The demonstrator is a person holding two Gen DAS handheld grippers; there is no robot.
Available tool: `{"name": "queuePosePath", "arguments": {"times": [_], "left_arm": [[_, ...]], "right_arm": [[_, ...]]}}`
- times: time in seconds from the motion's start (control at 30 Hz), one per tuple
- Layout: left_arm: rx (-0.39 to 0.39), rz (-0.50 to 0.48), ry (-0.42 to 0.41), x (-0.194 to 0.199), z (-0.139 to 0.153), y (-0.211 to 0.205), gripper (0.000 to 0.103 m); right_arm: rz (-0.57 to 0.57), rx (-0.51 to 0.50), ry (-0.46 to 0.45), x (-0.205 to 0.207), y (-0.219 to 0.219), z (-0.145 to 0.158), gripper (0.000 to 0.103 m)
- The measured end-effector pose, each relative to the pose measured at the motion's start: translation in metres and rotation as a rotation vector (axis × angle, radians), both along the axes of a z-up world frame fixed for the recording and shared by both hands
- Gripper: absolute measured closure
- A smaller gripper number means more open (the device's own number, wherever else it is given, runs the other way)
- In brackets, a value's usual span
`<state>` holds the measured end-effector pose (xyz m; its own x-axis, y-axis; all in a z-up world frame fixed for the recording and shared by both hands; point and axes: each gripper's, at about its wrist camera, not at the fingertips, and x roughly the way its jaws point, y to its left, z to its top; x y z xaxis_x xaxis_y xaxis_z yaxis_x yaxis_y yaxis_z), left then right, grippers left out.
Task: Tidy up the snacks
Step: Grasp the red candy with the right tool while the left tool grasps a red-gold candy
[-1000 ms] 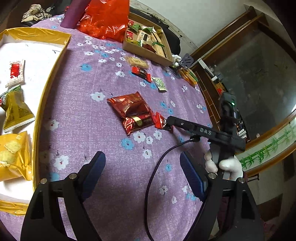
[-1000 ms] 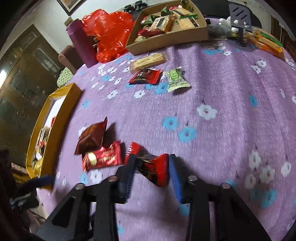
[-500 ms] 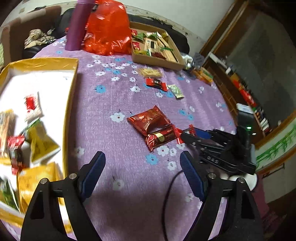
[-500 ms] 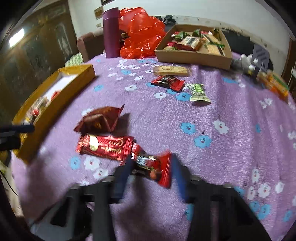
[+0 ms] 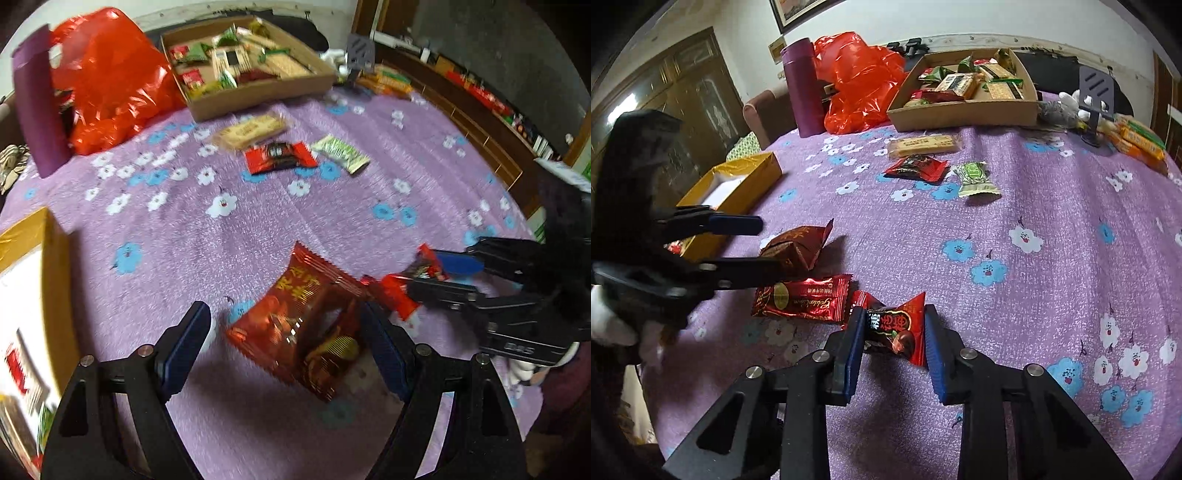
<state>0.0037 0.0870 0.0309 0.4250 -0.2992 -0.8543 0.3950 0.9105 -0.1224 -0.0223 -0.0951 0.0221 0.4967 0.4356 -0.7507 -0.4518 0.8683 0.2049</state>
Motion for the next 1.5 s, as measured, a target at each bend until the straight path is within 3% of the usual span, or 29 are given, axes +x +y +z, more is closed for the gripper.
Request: {"name": "queuePosePath", "arguments": {"times": [0.07,0.33,0.37,0.4,0.47,0.63,0.83,0.97,1.03,1.1,1.13,1.23,1.33,1.37,1.4,1.5], "left_arm": [[0.001,0.003,0.040,0.005,-0.007,-0.005,0.020],[0.004,0.030,-0.016,0.005,-0.009,-0.020,0.021],[0.018,0.031,-0.034,0.001,-0.008,-0.022,0.033],[0.025,0.030,-0.046,-0.002,-0.007,-0.024,0.055],[-0.007,0.035,-0.044,-0.008,-0.003,-0.023,0.072],[-0.054,0.071,-0.069,-0.023,0.003,-0.014,0.072],[-0.197,0.135,-0.090,-0.040,0.017,0.010,0.074],[-0.217,0.157,-0.068,-0.039,0.015,0.018,0.074],[-0.217,0.141,-0.061,-0.033,0.013,0.014,0.069],[-0.197,0.122,-0.067,-0.027,0.009,0.007,0.048],[-0.185,0.111,-0.072,-0.025,0.008,0.004,0.044],[-0.117,0.062,-0.067,-0.016,-0.005,-0.015,0.041],[-0.066,0.063,-0.093,-0.018,-0.009,-0.021,0.049],[-0.082,0.072,-0.089,-0.017,-0.009,-0.018,0.068],[-0.114,0.076,-0.070,-0.017,-0.009,-0.014,0.076],[-0.113,0.113,-0.081,-0.020,-0.006,-0.003,0.076]], "right_arm": [[-0.002,0.005,0.001,0.000,-0.001,0.000,0.071],[-0.007,0.017,0.002,0.001,-0.002,0.000,0.071],[-0.006,0.017,0.002,0.001,-0.002,0.000,0.071],[-0.007,0.016,0.001,0.001,-0.002,0.000,0.071],[-0.008,0.011,-0.002,0.000,-0.002,0.001,0.071],[-0.021,0.000,-0.016,-0.002,-0.002,0.002,0.073],[-0.074,0.034,-0.041,-0.003,-0.011,0.006,0.073],[-0.102,0.037,-0.027,0.000,-0.013,0.004,0.073],[-0.117,0.044,-0.014,0.002,-0.015,0.003,0.072],[-0.133,0.060,-0.001,0.004,-0.019,0.002,0.072],[-0.138,0.065,0.003,0.004,-0.020,0.001,0.072],[-0.141,0.072,0.005,0.005,-0.021,0.001,0.072],[-0.142,0.075,0.007,0.005,-0.021,0.001,0.072],[-0.142,0.079,0.008,0.005,-0.022,0.001,0.072],[-0.143,0.081,0.009,0.005,-0.022,0.001,0.072],[-0.146,0.084,0.009,0.004,-0.023,0.001,0.072]]}}
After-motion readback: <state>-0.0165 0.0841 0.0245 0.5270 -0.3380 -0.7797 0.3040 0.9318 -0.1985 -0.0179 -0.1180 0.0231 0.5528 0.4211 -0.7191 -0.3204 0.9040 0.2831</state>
